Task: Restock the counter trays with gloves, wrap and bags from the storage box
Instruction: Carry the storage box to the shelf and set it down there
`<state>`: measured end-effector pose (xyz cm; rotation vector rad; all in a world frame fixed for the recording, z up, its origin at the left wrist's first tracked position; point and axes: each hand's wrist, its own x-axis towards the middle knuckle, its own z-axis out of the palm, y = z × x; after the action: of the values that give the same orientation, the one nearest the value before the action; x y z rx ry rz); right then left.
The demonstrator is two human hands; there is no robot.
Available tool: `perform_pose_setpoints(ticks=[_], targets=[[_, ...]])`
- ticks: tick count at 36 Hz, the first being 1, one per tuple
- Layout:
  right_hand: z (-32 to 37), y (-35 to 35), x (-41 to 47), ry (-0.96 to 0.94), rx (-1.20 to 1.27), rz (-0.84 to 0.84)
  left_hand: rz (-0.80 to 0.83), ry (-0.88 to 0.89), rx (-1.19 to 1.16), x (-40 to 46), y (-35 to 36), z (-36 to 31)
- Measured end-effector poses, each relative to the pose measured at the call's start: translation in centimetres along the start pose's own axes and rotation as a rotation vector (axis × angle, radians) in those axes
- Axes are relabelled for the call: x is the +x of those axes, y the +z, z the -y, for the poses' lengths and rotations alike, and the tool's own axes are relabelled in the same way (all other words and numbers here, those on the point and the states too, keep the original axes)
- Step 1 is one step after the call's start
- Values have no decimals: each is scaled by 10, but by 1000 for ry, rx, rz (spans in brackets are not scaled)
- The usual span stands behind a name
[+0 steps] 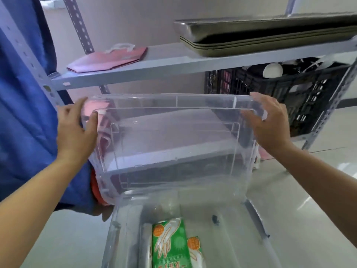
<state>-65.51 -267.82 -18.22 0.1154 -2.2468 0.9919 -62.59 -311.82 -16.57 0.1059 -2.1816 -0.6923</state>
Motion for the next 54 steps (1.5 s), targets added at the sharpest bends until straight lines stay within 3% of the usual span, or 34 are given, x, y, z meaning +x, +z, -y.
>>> perform_pose_setpoints(ticks=[9,12,21,30,35,41,44,49,54], targets=[[-51,36,-54,432,20,304,582,-237,329,-64,32,54],[-69,58,-88,487,20,397,725,-342,400,-96,44,76],[-89,83,-141,637,77,499,839,-409,465,-136,63,109],[-77,47,-227,647,-328,420,827,-553,321,-156,79,110],[-68,35,-233,707,-317,390,859,-574,306,-157,77,112],[-53,43,-242,589,-538,515,977,-733,125,-157,66,119],[-37,59,-245,393,-514,602,1097,-816,33,-155,58,123],[-7,79,-262,140,-397,923,1426,-1069,-82,-162,34,133],[15,86,-283,37,-361,1105,1547,-1165,-138,-187,17,149]])
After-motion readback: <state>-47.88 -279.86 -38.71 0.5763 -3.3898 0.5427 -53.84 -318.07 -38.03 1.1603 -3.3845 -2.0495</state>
